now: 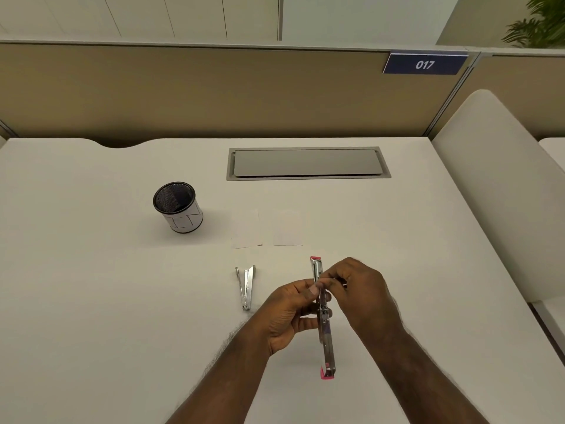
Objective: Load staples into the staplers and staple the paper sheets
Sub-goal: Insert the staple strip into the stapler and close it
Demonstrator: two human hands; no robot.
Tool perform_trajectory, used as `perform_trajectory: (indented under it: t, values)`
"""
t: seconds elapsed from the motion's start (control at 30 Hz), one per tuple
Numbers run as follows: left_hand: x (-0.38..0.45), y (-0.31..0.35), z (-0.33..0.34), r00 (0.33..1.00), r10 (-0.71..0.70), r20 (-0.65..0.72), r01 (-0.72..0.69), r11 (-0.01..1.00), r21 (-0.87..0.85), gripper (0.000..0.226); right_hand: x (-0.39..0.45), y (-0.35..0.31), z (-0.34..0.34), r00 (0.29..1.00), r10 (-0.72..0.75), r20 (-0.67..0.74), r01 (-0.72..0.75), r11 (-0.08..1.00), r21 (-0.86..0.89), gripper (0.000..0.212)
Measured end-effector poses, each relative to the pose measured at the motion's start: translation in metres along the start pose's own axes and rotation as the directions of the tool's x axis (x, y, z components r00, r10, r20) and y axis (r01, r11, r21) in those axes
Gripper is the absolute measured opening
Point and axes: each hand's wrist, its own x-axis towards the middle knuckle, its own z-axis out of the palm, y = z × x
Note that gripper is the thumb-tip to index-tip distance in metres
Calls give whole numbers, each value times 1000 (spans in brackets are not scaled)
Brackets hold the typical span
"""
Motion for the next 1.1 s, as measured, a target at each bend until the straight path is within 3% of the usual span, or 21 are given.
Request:
perform_trajectory:
  t: [0.23,0.33,0.4,0.47,0.53,0.7,0.87,0.97,1.1]
  values:
    - [1,3,2,1000,19,1,-19,998,-58,22,-7,5,1,999,-29,-28,31,997,78,21]
    - [1,7,0,999,33,-18,-35,991,-126,23,-16,6,-7,991,134,-19,-127,969,213,19]
    - [2,9,-2,998,56,-30,-60,982,-181,24,-26,7,-9,948,252,193,-309,870,385,28]
    - [4,10,-4,996,79,-31,-83,976,-200,25,-41,5,-5,859,239,453,-456,760,464,40]
    - [6,10,-6,995,95,-33,-99,977,-190,24,-53,1,0,823,213,527,-490,735,469,42]
    - [8,9,-8,991,120,-52,-130,958,-256,16,-54,1,-3,899,315,305,-429,776,462,25]
    - [7,6,-12,993,105,-53,-113,976,-185,14,-43,9,-12,920,371,129,-354,642,681,18]
    - [6,4,-9,995,97,-25,-99,989,-114,16,-36,5,-13,932,344,113,-299,554,777,19]
    - [2,2,-9,993,84,78,-86,996,24,26,-29,6,-7,941,266,208,-323,529,785,20]
